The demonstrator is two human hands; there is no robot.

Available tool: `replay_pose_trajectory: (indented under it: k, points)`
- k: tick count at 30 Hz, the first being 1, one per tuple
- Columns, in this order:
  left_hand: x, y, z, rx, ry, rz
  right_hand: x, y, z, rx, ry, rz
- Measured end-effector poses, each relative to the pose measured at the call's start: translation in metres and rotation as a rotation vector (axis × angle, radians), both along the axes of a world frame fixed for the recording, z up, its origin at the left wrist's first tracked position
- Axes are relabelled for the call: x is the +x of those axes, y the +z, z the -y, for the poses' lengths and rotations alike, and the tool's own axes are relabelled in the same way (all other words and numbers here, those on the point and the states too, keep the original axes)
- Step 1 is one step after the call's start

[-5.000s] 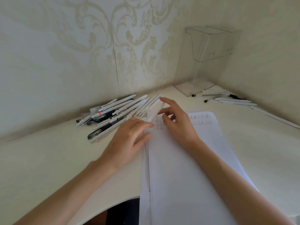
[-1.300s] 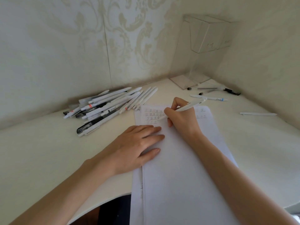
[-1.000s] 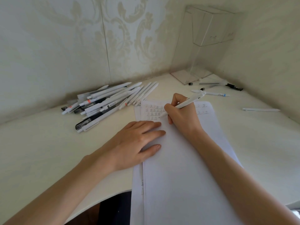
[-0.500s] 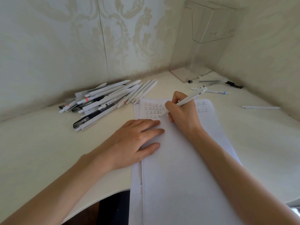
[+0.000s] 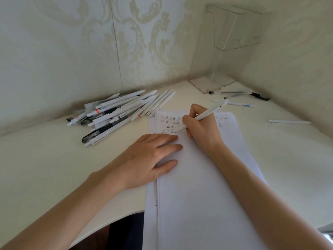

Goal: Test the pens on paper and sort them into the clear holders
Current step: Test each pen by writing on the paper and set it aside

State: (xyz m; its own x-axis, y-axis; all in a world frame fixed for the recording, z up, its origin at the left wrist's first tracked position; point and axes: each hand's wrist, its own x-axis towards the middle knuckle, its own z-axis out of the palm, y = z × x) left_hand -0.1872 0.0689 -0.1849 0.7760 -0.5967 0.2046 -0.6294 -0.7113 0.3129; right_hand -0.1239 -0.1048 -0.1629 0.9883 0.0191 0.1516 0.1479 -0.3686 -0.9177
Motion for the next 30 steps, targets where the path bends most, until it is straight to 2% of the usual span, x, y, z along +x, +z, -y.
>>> replay_pose_trajectory:
  k: [3, 8, 10, 12, 14, 18, 22, 27, 30]
  points:
    - [0.0, -0.001, 0.0, -0.02, -0.009, 0.01, 0.001, -0.001, 0.002, 0.025, -0.047, 0.038]
    - [0.0, 0.0, -0.001, -0.05, 0.016, 0.076, -0.002, 0.0, 0.001, 0.055, 0.041, 0.061]
    - [0.001, 0.003, -0.003, -0.158, 0.076, 0.095, -0.001, -0.003, 0.001, -0.028, 0.074, 0.114]
    - [0.0, 0.008, -0.005, -0.302, 0.14, 0.022, 0.0, -0.005, 0.0, -0.112, 0.123, 0.124]
    - [0.0, 0.01, -0.006, -0.364, 0.13, -0.036, 0.001, -0.005, 0.0, -0.138, 0.173, 0.133]
    - [0.003, 0.008, -0.006, -0.314, 0.029, 0.041, -0.001, -0.001, 0.0, -0.061, 0.252, 0.114]
    - [0.008, 0.002, -0.007, -0.361, 0.032, 0.056, -0.003, 0.001, -0.001, -0.029, 0.294, 0.11]
    - [0.011, -0.003, -0.01, -0.474, 0.087, -0.005, -0.006, 0.003, -0.002, -0.099, 0.317, 0.101]
    - [0.01, -0.003, -0.009, -0.51, 0.049, 0.004, -0.009, 0.005, 0.0, -0.125, 0.355, 0.119]
